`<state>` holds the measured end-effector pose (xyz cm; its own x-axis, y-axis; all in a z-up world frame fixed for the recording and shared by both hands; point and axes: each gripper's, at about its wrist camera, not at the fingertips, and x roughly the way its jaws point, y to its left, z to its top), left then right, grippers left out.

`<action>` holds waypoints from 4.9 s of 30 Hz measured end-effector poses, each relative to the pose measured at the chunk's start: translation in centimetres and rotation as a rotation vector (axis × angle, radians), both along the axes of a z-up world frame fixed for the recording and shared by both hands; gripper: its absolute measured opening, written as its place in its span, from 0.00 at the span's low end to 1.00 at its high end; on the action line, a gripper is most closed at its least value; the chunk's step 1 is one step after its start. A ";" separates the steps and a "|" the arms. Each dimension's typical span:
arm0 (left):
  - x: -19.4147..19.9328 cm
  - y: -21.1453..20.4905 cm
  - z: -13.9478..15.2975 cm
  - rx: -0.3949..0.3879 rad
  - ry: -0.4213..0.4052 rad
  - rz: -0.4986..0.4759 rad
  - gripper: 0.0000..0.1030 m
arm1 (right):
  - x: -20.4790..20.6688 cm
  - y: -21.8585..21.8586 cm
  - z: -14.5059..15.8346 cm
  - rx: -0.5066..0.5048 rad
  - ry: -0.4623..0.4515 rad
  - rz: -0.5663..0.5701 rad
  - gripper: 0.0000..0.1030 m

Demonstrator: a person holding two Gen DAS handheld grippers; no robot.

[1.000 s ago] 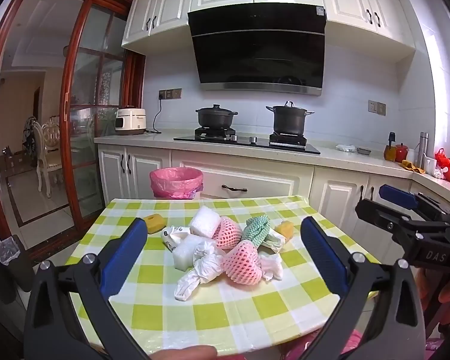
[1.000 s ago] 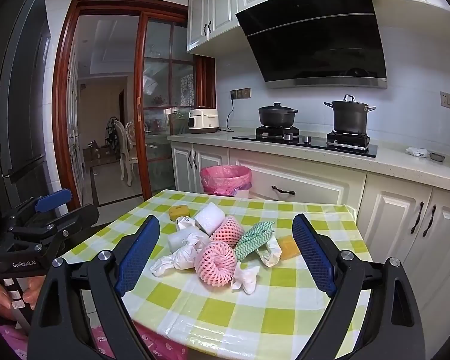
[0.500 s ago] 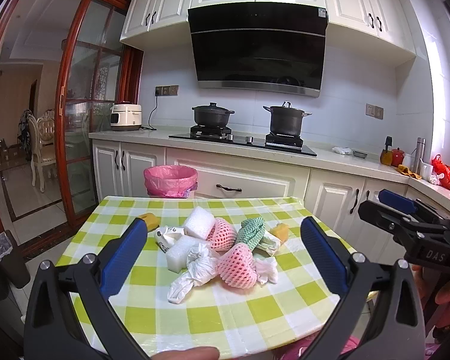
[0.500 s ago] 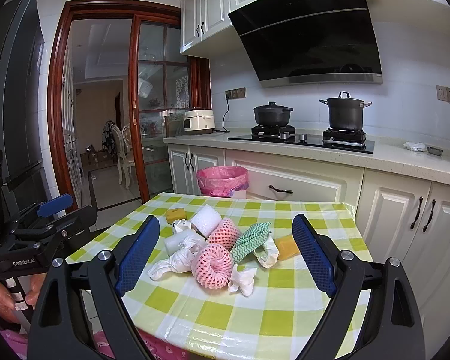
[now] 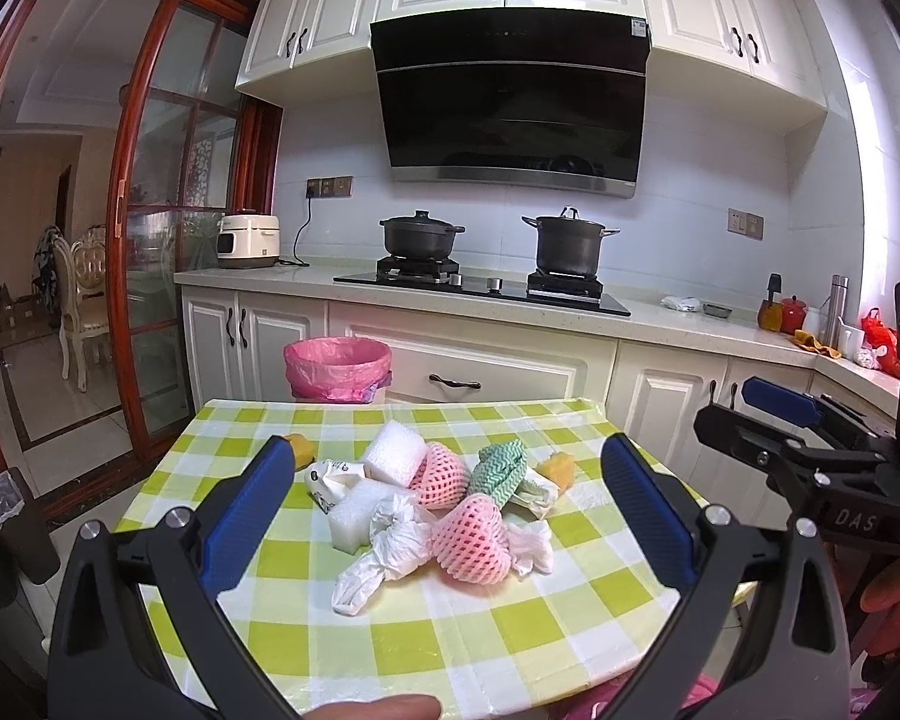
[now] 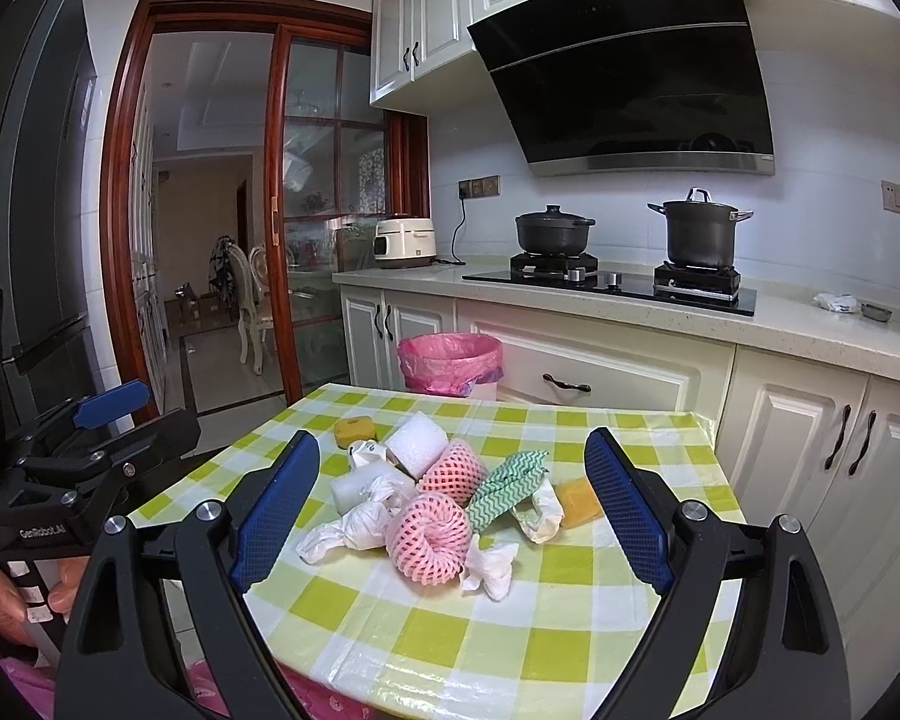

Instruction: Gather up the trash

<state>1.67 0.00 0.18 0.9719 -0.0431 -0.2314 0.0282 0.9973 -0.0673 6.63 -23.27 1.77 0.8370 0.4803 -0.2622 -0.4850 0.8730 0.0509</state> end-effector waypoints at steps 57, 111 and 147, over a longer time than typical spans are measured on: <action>0.4 0.8 0.0 -0.025 0.012 0.020 0.96 | 1.1 0.9 -0.4 0.015 0.011 0.008 0.82; 15.9 7.4 -14.2 -0.050 0.407 0.151 0.96 | 18.7 2.8 -14.0 0.007 0.368 -0.094 0.82; 24.2 11.0 -14.8 -0.088 0.493 0.101 0.69 | 27.7 8.1 -15.3 -0.027 0.428 0.014 0.21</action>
<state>25.87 10.97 -14.67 0.7485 0.0056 -0.6631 -0.1242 0.9835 -0.1319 34.36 -15.16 -13.53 0.6434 0.4790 -0.5972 -0.4370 0.8703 0.2272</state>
